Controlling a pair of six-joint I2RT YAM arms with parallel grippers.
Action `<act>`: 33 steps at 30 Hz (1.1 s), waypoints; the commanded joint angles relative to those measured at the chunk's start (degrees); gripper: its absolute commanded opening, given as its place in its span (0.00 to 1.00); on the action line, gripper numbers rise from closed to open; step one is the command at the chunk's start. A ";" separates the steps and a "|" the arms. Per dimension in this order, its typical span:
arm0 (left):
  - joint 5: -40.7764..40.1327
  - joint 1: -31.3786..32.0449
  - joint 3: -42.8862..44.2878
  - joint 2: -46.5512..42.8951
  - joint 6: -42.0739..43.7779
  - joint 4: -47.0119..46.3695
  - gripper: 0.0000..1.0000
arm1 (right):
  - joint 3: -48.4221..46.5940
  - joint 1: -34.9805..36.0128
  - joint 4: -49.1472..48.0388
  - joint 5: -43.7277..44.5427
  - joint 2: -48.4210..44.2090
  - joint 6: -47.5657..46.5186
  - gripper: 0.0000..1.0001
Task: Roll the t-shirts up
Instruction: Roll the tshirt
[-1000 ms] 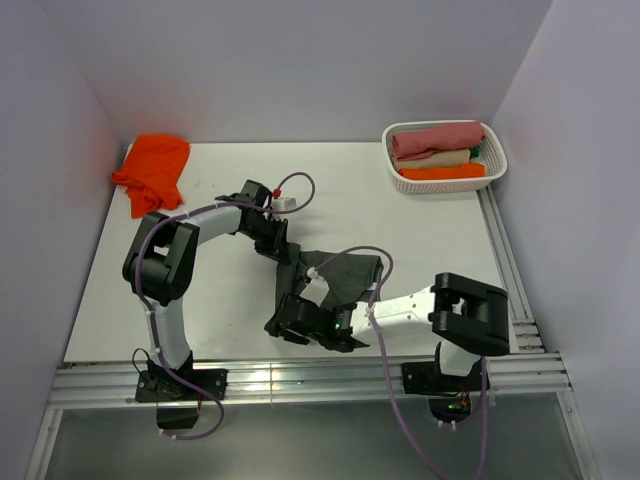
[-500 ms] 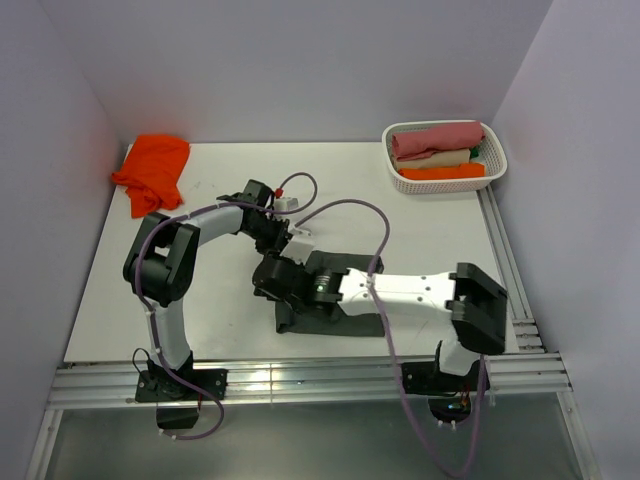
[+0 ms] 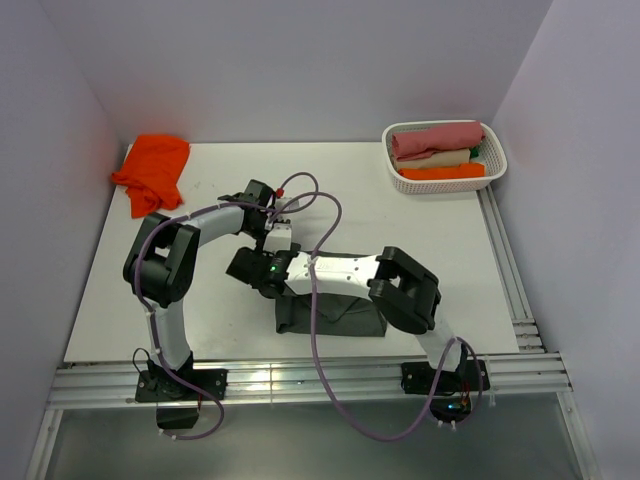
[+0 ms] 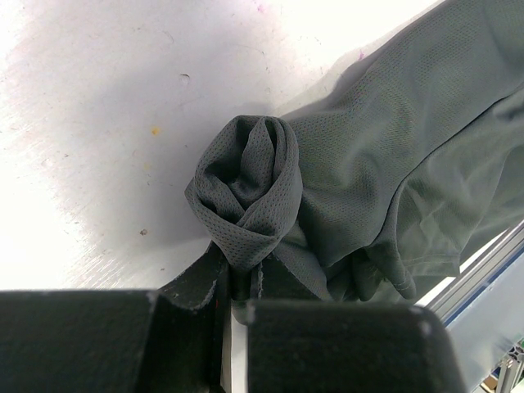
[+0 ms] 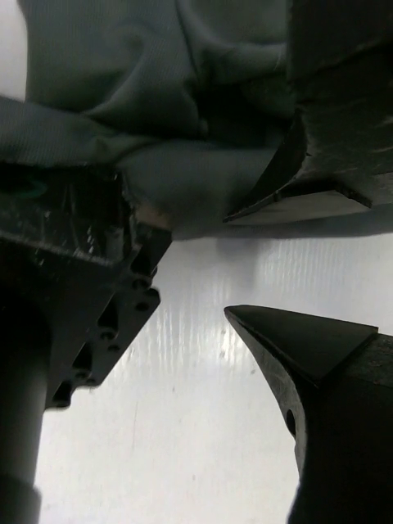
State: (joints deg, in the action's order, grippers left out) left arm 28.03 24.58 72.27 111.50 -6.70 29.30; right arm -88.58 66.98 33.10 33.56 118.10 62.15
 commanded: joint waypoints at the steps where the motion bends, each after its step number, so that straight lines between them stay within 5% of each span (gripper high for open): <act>1: -6.94 0.21 0.24 0.12 2.66 -0.21 0.04 | -3.53 0.78 8.72 3.70 0.90 2.27 0.51; 22: -7.29 0.56 0.50 1.26 2.57 -0.38 0.12 | -9.15 4.21 22.44 5.64 8.10 9.13 0.54; 28: -7.29 0.56 0.85 1.09 2.66 -0.21 0.24 | -10.30 4.56 25.08 3.98 10.21 9.75 0.55; 33: -6.68 0.65 1.73 0.73 3.01 0.14 0.44 | -8.72 4.74 25.34 2.47 10.65 10.62 0.55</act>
State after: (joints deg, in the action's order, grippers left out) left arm 26.50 25.06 72.93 111.48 -6.22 29.47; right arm -97.93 71.00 54.98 38.17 126.78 70.63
